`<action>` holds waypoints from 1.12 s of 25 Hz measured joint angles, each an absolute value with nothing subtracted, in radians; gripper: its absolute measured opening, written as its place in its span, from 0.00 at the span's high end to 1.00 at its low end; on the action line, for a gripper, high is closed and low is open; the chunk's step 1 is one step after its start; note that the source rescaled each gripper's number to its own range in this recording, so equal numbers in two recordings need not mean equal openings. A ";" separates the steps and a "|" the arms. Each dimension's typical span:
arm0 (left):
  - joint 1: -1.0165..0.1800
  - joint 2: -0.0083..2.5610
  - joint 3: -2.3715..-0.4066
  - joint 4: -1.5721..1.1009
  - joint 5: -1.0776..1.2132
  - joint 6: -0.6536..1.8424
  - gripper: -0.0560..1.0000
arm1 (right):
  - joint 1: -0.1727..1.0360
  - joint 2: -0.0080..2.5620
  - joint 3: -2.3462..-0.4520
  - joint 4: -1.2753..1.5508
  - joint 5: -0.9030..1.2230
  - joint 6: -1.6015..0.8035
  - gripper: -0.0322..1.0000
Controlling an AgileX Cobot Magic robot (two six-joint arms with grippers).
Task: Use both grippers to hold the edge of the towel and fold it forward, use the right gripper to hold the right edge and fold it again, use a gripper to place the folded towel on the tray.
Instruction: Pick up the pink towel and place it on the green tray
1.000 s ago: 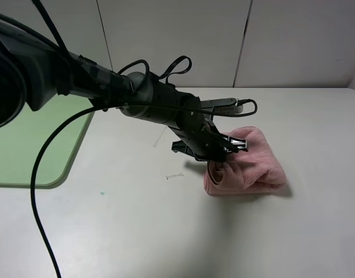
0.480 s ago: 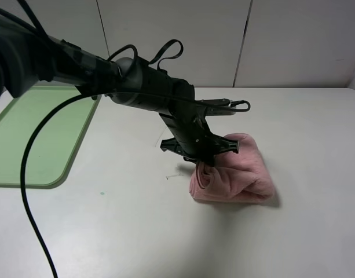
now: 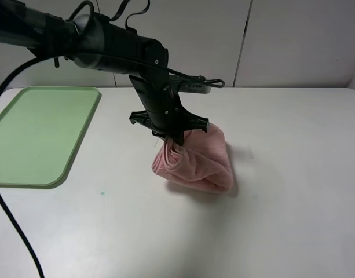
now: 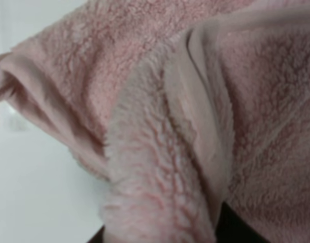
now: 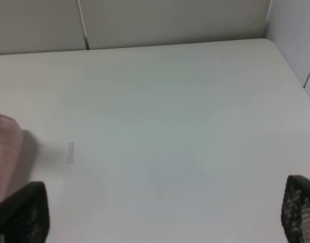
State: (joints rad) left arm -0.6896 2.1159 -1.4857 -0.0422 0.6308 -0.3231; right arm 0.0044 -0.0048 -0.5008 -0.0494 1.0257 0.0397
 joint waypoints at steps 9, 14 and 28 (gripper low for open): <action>-0.603 2.043 -1.486 -0.015 0.734 -0.243 0.81 | 0.004 -0.005 -0.501 -0.049 1.026 0.040 0.00; -0.536 2.009 -1.486 -0.014 0.758 -0.205 0.81 | 0.004 -0.005 -0.501 -0.049 1.026 0.040 0.00; -0.293 1.985 -1.486 -0.013 0.777 -0.060 0.81 | 0.004 -0.005 -0.501 -0.049 1.025 0.040 0.00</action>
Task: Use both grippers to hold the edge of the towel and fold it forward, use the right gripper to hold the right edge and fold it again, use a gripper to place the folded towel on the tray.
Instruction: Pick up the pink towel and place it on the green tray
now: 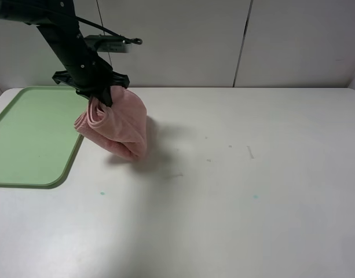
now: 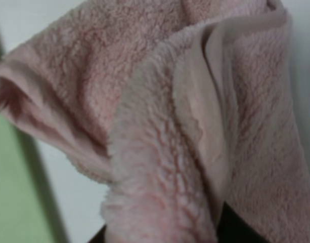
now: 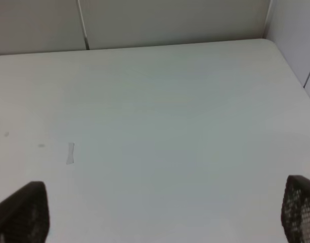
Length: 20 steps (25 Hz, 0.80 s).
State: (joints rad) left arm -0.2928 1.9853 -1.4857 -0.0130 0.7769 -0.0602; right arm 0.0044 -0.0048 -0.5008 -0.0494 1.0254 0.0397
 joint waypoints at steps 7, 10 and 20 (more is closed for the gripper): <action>-0.163 1.985 -1.486 -0.016 0.772 0.034 0.81 | 0.004 -0.005 -0.501 -0.049 1.025 0.040 0.00; -0.109 1.985 -1.486 -0.016 0.767 0.057 0.81 | 0.004 -0.005 -0.501 -0.049 1.025 0.040 0.00; 0.024 2.019 -1.473 -0.017 0.700 0.134 0.81 | 0.004 -0.005 -0.501 -0.049 1.025 0.040 0.00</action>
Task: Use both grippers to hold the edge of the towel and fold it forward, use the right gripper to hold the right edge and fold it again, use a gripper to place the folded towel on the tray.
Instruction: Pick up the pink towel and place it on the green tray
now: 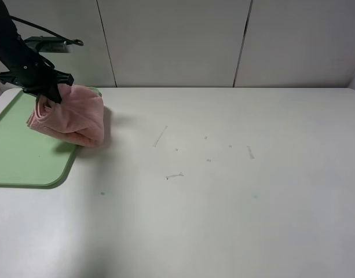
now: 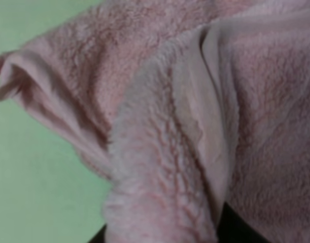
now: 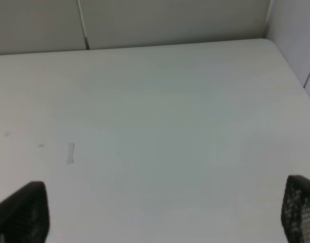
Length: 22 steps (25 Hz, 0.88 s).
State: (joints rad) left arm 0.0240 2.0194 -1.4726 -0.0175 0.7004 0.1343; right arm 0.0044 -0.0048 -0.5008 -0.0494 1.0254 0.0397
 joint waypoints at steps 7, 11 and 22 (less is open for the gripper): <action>0.085 2.019 -1.473 -0.021 0.659 0.185 0.81 | 0.004 -0.005 -0.501 -0.049 1.025 0.040 0.00; 0.117 2.019 -1.473 -0.021 0.629 0.199 0.81 | 0.004 -0.005 -0.501 -0.049 1.025 0.040 0.00; 0.140 2.019 -1.473 0.000 0.598 0.201 0.78 | 0.004 -0.005 -0.501 -0.049 1.025 0.040 0.00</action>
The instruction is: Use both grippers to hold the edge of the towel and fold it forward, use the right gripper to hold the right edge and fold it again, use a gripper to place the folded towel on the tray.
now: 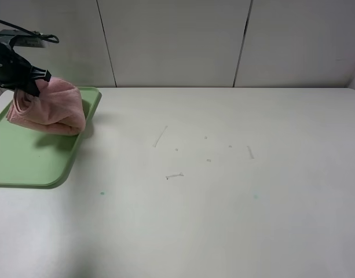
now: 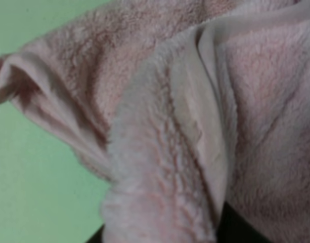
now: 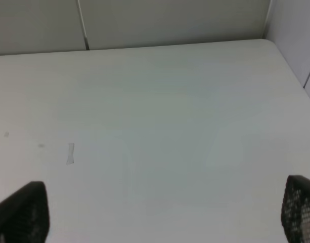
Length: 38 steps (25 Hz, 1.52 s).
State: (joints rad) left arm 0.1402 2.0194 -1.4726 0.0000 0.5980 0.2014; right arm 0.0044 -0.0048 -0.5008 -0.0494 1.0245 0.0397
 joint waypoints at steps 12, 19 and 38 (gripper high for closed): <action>0.143 2.019 -1.473 0.013 0.604 0.200 0.02 | 0.004 -0.005 -0.501 -0.049 1.025 0.040 0.00; 0.143 1.996 -1.473 0.013 0.658 0.200 0.00 | 0.004 -0.005 -0.501 -0.049 1.025 0.040 0.00; 0.144 1.770 -1.473 -0.010 1.054 0.200 0.00 | 0.004 -0.005 -0.501 -0.049 1.025 0.040 0.00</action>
State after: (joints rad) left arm 0.1441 1.7697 -1.4726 -0.0104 1.0538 0.2002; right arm 0.0044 -0.0048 -0.5008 -0.0494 1.0245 0.0397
